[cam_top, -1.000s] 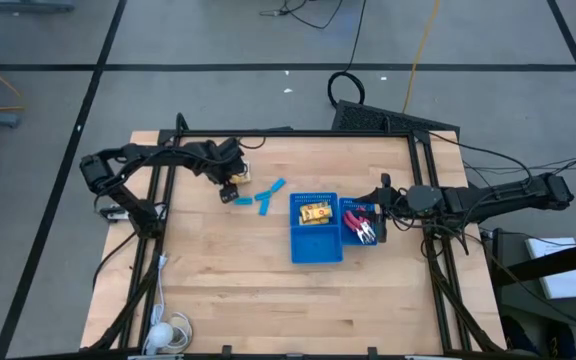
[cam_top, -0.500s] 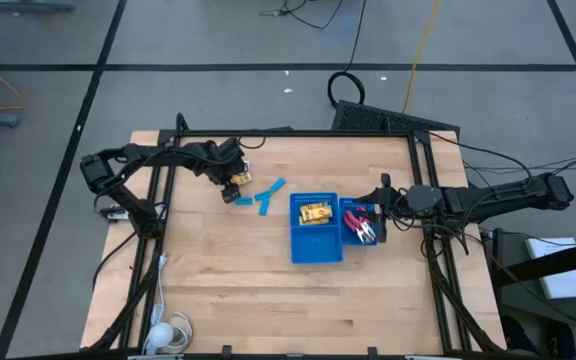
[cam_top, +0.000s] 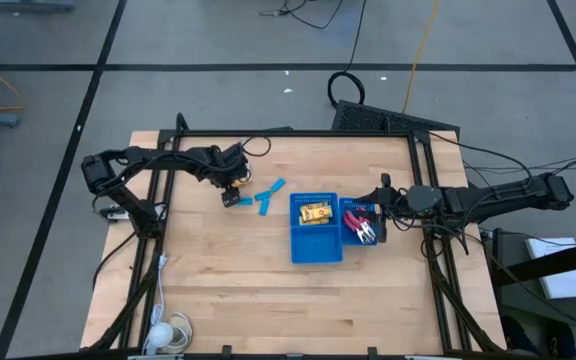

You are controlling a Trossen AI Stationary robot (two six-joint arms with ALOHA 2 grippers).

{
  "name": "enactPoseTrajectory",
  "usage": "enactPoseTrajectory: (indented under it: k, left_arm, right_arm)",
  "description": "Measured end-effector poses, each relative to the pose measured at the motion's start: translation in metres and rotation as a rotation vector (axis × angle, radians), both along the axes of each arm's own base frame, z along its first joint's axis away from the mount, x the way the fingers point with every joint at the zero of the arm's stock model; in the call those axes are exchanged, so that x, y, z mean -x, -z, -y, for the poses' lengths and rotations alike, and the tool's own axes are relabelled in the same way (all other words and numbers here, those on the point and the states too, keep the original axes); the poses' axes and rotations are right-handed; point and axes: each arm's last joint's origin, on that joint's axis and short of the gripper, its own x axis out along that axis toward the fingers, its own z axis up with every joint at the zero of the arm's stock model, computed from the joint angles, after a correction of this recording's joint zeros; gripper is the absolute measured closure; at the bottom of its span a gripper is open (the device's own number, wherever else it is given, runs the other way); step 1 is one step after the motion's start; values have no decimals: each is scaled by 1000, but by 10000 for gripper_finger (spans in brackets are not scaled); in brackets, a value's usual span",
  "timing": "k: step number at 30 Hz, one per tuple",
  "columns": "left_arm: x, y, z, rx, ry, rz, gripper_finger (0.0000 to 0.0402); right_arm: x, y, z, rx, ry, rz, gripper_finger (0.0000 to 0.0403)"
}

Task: Pick & Place School Supplies
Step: Put the crayon box into the top horizontal blue bin

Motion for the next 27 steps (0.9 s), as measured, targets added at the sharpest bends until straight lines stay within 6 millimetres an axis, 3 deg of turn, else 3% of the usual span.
enactPoseTrajectory:
  k: [27]
  left_arm:
    - [5, 10, 3, 40, -54, 38, 124]
  right_arm:
    - [0, 0, 0, 0, 0, 0, 271]
